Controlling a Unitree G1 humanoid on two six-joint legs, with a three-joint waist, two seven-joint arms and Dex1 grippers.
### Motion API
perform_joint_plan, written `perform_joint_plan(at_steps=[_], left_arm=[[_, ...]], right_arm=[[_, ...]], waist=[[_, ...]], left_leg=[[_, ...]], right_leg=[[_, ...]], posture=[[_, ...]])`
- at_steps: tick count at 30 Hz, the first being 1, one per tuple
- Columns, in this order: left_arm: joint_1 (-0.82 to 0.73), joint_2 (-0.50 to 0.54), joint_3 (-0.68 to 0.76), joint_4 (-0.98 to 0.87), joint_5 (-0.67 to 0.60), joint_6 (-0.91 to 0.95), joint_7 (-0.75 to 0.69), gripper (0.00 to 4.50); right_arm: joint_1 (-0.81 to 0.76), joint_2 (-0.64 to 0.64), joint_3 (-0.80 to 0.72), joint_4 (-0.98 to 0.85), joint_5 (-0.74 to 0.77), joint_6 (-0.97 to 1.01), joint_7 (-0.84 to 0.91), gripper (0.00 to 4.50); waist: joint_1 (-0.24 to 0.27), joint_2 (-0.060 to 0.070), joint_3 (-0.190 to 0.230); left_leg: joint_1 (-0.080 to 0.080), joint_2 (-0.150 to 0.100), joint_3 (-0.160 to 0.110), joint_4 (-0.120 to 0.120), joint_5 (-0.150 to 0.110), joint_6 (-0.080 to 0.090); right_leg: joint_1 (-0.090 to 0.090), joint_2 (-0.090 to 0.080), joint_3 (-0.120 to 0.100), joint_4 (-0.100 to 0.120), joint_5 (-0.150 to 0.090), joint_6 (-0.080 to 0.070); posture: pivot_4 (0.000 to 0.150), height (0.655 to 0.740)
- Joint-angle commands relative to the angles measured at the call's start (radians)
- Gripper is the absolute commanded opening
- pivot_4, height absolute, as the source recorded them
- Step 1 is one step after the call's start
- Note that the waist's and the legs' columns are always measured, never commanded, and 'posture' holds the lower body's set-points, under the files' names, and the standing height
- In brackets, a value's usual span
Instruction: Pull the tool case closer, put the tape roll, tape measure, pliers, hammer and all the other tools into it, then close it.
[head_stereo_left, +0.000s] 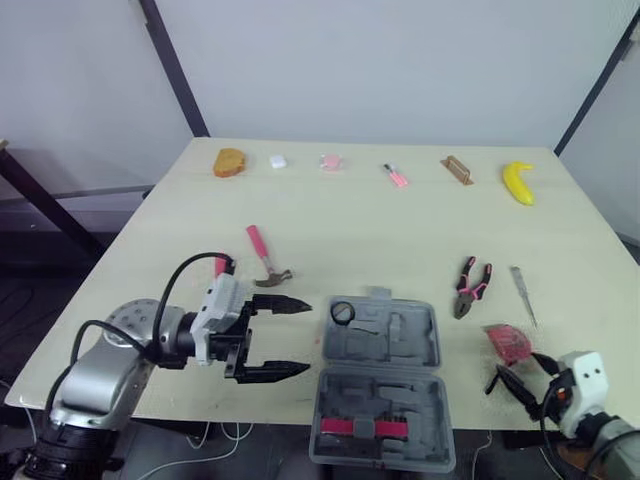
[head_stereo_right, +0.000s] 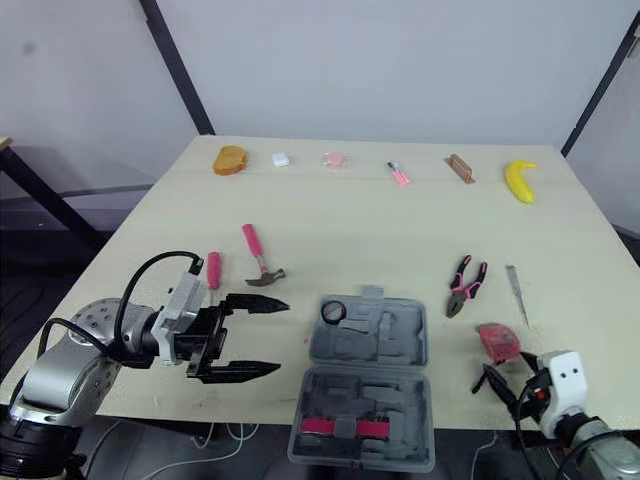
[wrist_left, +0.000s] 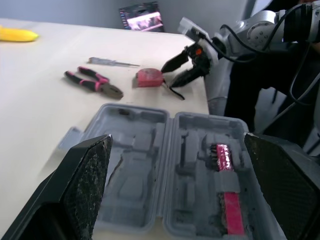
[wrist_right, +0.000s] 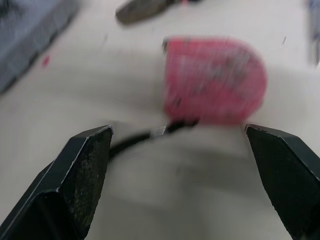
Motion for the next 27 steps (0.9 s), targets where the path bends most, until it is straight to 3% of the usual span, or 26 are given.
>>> perform_joint_plan(at_steps=[1, 15, 20, 21, 24, 25, 27], left_arm=[[-0.024, 0.007, -0.006, -0.048, -0.029, 0.014, -0.004, 4.46], [-0.030, 0.009, -0.010, -0.084, -0.069, 0.000, -0.064, 4.46], [-0.024, 0.012, -0.008, -0.072, -0.058, -0.018, -0.082, 4.50], [-0.026, 0.012, -0.008, -0.069, -0.058, -0.019, -0.083, 4.50], [-0.030, 0.008, -0.014, -0.055, -0.050, -0.030, -0.086, 4.50], [-0.029, 0.006, -0.017, -0.051, -0.047, -0.034, -0.087, 4.50], [-0.029, 0.005, -0.022, -0.049, -0.044, -0.040, -0.091, 4.50]], right_arm=[[-0.012, 0.023, -0.010, -0.003, -0.039, -0.026, -0.079, 4.50], [-0.041, 0.056, 0.010, -0.010, -0.033, 0.044, -0.141, 4.50], [-0.014, 0.049, 0.021, -0.014, -0.039, 0.036, -0.120, 2.53], [-0.009, 0.048, 0.021, -0.017, -0.036, 0.033, -0.114, 1.82], [0.004, 0.035, 0.038, -0.025, -0.054, 0.018, -0.100, 0.39], [0.006, 0.035, 0.042, -0.029, -0.052, 0.019, -0.099, 0.03], [0.010, 0.030, 0.051, -0.043, -0.053, 0.019, -0.095, 0.03]], waist=[[-0.003, 0.000, 0.000], [0.000, 0.000, 0.000], [0.000, 0.000, 0.000], [0.000, 0.000, 0.000], [0.000, 0.000, 0.000], [0.000, 0.000, 0.000], [0.000, 0.000, 0.000]], left_leg=[[0.000, 0.000, 0.000, 0.000, 0.000, 0.000], [0.000, 0.000, 0.000, 0.000, 0.000, 0.000], [0.000, 0.000, 0.000, 0.000, 0.000, 0.000], [0.000, 0.000, 0.000, 0.000, 0.000, 0.000], [0.000, 0.000, 0.000, 0.000, 0.000, 0.000], [0.000, 0.000, 0.000, 0.000, 0.000, 0.000], [0.000, 0.000, 0.000, 0.000, 0.000, 0.000]], right_leg=[[0.000, 0.000, 0.000, 0.000, 0.000, 0.000], [0.000, 0.000, 0.000, 0.000, 0.000, 0.000], [0.000, 0.000, 0.000, 0.000, 0.000, 0.000], [0.000, 0.000, 0.000, 0.000, 0.000, 0.000], [0.000, 0.000, 0.000, 0.000, 0.000, 0.000], [0.000, 0.000, 0.000, 0.000, 0.000, 0.000], [0.000, 0.000, 0.000, 0.000, 0.000, 0.000]], posture=[[0.150, 0.7400], [0.150, 0.7400], [0.150, 0.7400], [0.150, 0.7400], [0.150, 0.7400], [0.150, 0.7400], [0.150, 0.7400]])
